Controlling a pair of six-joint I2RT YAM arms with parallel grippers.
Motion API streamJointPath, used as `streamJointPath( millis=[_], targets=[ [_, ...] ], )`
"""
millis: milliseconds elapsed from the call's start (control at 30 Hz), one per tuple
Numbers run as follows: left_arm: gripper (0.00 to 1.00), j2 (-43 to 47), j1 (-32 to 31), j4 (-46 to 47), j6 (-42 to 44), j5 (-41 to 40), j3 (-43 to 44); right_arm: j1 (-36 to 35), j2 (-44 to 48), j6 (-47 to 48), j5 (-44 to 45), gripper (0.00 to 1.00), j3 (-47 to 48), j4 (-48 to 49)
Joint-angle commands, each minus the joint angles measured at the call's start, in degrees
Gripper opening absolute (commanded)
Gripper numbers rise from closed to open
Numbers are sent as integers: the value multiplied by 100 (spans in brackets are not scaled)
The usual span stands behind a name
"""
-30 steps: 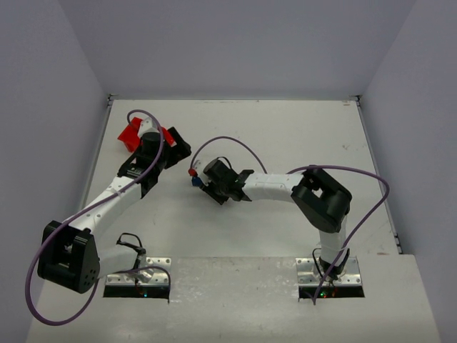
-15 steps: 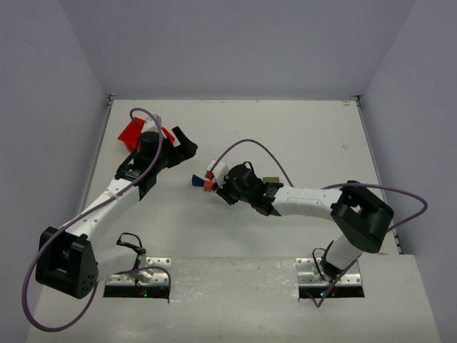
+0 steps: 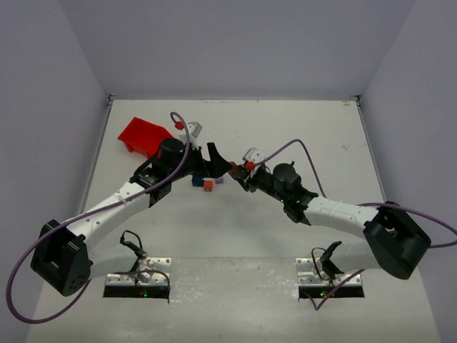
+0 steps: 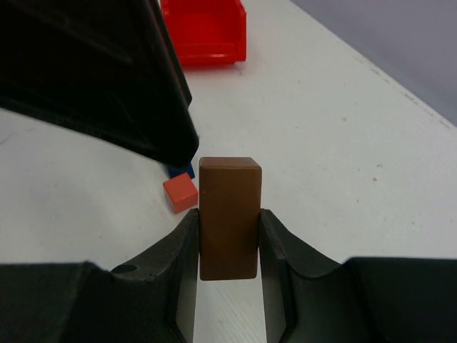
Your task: Build the wood block tower
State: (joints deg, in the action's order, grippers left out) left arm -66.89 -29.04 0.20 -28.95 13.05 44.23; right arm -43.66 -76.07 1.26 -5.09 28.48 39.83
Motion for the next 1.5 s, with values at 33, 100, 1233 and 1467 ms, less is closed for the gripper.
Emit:
streamJointPath(
  millis=[33,100,1233,1467],
  targets=[
    [100,-13,-49,272,119,-59,257,154,465,-326,-405,10,-137,846],
    [100,-33,-49,270,123,-5,274,245,557,-415,-507,11,-194,851],
    [100,-209,-49,-15,400,-1038,636,1487,-789,5167,-872,14,3230,-7816],
    [100,-475,-49,-260,416,-1241,809,1742,-931,5288,-1027,16,3265,-7412]
  ],
)
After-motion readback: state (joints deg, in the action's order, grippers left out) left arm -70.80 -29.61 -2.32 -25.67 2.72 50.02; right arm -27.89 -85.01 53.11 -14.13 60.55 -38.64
